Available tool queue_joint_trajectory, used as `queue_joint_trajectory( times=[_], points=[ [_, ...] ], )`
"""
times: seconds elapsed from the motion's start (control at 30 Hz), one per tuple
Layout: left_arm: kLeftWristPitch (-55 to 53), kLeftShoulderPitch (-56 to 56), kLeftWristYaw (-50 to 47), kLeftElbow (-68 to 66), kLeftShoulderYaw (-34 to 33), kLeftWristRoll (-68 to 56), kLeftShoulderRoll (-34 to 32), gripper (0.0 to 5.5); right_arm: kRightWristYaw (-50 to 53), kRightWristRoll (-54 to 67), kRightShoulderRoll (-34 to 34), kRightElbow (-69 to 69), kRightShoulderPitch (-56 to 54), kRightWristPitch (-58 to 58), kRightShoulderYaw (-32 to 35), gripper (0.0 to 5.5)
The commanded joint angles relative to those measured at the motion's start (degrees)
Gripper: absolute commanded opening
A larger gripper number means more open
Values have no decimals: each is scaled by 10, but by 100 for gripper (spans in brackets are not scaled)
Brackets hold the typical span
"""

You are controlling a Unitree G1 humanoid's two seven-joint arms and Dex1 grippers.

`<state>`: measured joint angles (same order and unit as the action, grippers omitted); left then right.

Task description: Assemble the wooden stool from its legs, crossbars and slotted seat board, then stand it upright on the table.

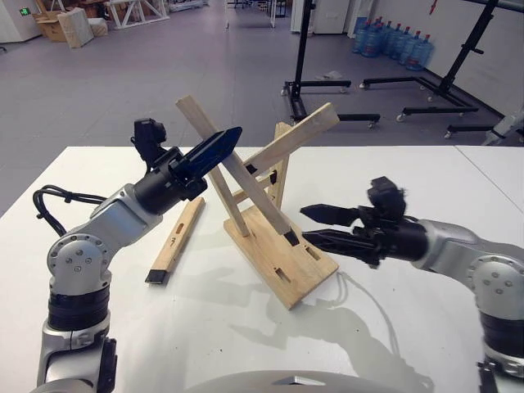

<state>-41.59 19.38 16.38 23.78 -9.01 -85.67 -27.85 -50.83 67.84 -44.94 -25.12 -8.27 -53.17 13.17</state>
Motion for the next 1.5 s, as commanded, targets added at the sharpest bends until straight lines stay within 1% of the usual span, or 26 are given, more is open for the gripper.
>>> queue_joint_trajectory(
  times=[0.03,0.1,0.17,0.23,0.3,0.4,0.57,0.67,0.83,1.07,1.27,1.37,1.5],
  points=[
    [10,-56,15,43,39,117,-9,213,-26,-168,-74,115,1,94,1,420],
    [25,-80,8,56,57,167,9,213,15,-270,-57,172,-22,142,-55,420],
    [37,-105,-12,78,70,201,32,213,73,-372,-14,223,-45,194,-118,420],
    [48,-133,-20,99,87,240,44,213,117,-456,34,260,-45,250,-176,420],
    [52,-149,-20,107,95,259,53,213,134,-519,58,281,-34,300,-218,420],
    [52,-162,-17,113,93,266,63,213,115,-584,51,293,-5,359,-260,420],
    [45,-182,-29,137,82,243,74,213,62,-598,26,288,21,369,-257,420],
    [39,-185,-16,146,77,240,59,213,68,-596,44,279,18,356,-252,420],
    [32,-183,34,132,69,256,18,213,84,-593,81,240,23,325,-259,420],
    [45,-187,105,117,77,318,-20,213,101,-596,112,203,29,291,-264,420],
    [34,-150,136,98,25,289,-50,213,104,-593,95,227,18,284,-230,420],
    [27,-161,137,102,28,281,-46,213,102,-593,93,231,20,281,-223,420],
    [20,-165,109,120,26,260,-27,213,98,-595,95,237,17,281,-222,420]
  ],
)
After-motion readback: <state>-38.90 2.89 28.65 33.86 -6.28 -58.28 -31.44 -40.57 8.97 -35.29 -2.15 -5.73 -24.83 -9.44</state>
